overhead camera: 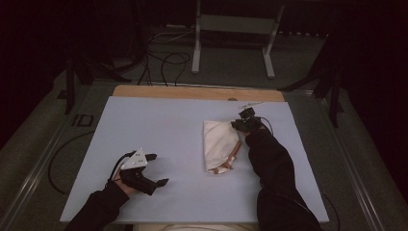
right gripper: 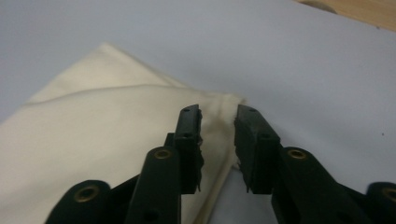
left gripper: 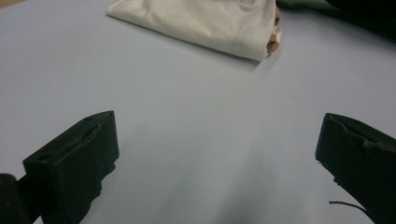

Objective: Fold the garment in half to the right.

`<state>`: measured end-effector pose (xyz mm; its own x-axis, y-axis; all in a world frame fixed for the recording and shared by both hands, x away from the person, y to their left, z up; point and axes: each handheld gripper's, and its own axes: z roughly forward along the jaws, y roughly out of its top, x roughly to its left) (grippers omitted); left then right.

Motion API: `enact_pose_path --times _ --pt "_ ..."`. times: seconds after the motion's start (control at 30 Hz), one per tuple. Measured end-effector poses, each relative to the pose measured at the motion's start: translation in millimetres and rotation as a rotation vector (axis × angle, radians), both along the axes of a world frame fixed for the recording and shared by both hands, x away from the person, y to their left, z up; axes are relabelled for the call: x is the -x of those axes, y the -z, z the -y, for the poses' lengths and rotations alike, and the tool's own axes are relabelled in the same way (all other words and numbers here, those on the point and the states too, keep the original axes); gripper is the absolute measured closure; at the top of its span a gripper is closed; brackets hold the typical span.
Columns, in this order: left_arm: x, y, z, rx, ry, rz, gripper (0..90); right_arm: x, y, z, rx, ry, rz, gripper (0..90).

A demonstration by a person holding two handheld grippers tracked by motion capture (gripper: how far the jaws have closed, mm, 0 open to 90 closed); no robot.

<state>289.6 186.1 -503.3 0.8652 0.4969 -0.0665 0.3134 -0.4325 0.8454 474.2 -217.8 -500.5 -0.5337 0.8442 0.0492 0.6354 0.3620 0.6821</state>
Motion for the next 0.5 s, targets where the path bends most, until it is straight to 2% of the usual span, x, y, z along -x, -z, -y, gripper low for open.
enact_pose_path --times 0.1,0.2,0.33,0.4,0.43,0.47,0.5 --pt "0.8 -0.4 0.7 -0.007 0.001 0.006 0.0 14.1 -8.3 -1.3 -0.011 -0.028 0.009 65.7" --pt "1.3 -0.8 1.1 -0.009 0.002 0.009 0.0 33.2 -17.2 -3.5 -0.001 -0.062 0.025 65.8" --pt "1.6 -1.3 1.3 -0.011 0.001 0.008 0.0 60.5 -29.3 -2.4 -0.026 -0.104 0.031 65.3" --pt "1.2 -0.9 1.3 -0.011 0.001 0.007 0.0 73.9 -34.8 -1.2 -0.049 -0.123 0.042 73.4" --pt "1.1 -0.8 1.3 -0.011 0.002 0.007 0.0 80.7 -37.3 -1.7 -0.041 -0.137 0.051 75.0" --pt "1.1 -0.8 1.3 -0.011 0.002 0.007 0.0 80.7 -37.3 -1.7 -0.041 -0.137 0.051 75.0" --pt "1.6 -1.0 1.6 -0.014 0.000 0.009 0.0 100.0 -43.1 -5.0 -0.056 -0.169 0.066 89.3"
